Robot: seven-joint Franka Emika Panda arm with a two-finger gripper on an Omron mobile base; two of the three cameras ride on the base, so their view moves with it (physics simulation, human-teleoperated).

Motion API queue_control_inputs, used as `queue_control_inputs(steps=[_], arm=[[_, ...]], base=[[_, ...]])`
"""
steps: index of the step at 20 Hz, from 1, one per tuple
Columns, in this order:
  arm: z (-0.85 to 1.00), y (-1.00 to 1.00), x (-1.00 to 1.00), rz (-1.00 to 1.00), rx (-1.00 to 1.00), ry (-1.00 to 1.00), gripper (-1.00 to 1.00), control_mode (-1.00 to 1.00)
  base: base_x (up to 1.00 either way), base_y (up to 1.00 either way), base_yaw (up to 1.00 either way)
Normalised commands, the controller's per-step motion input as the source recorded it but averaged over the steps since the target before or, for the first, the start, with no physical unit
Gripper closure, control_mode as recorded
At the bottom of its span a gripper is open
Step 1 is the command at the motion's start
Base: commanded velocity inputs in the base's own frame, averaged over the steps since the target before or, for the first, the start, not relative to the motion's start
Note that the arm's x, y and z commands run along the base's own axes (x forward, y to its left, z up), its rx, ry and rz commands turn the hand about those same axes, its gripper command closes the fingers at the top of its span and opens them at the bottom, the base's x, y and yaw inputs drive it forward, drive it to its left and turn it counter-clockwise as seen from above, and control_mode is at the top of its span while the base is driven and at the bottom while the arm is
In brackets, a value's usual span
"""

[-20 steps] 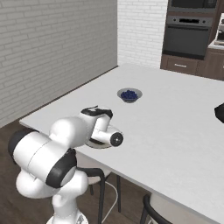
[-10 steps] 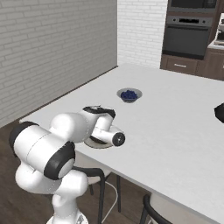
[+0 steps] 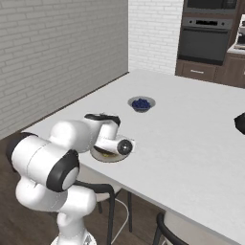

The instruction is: Start the toaster. Once the lever pops up, take the bread to the plate on the dining counter.

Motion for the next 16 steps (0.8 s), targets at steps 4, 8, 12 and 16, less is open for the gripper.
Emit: queue_control_inputs(steps=[4,8,12,16], arm=[[0.00,-0.13,0.00,-0.06,-0.20,0.00,-1.00,-1.00],[0.00,-0.21,0.00,-0.05,-0.17,0.00,-1.00,-1.00],[0.10,-0.14,0.00,-0.04,-0.09,0.00,-1.00,-1.00],[0.51,0.08,-0.13,0.00,-0.03,0.00,-1.00,-1.00]], base=[[0.00,0.00,0.00],[0.00,0.00,0.00],[0.00,0.00,0.00],[0.00,0.00,0.00]])
